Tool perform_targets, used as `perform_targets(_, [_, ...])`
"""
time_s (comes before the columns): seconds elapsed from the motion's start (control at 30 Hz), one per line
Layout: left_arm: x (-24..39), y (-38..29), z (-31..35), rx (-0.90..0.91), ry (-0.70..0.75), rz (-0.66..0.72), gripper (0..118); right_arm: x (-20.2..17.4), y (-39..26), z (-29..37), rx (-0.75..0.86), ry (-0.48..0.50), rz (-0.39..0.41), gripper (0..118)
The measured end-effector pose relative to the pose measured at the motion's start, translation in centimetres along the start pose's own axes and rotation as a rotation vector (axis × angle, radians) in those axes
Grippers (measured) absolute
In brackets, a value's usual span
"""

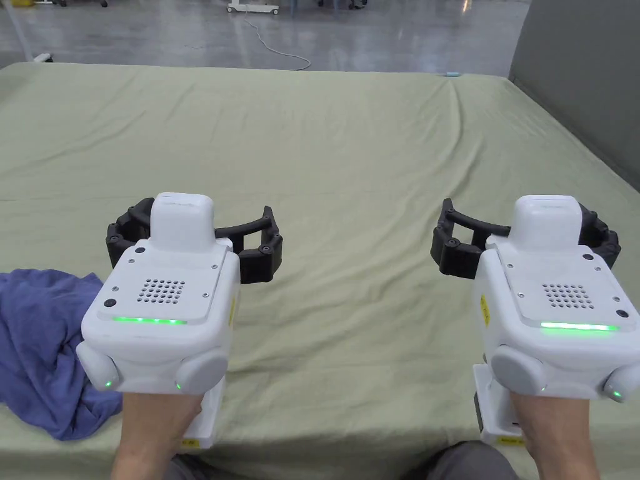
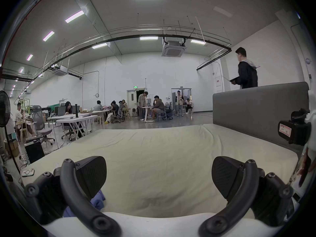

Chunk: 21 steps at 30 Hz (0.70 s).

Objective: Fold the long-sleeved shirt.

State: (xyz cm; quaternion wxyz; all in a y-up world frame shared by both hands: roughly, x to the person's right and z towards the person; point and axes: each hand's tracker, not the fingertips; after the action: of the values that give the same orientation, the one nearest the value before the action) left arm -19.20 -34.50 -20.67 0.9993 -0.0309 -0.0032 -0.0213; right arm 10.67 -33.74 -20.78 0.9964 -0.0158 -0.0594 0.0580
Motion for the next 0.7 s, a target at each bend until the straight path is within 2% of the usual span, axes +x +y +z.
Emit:
perform_targets(0.53, [0.11,-0.59,0.15,0.015,0.008,-0.003,118,0.39,-0.15,0.13,-0.014,-0.004,-0.004,118])
perform_targets(0.7, [0.17,-0.89,-0.10,-0.023,-0.029,0.009,118,0.40,-0.27,0.20,-0.014,-0.003,-0.010,118])
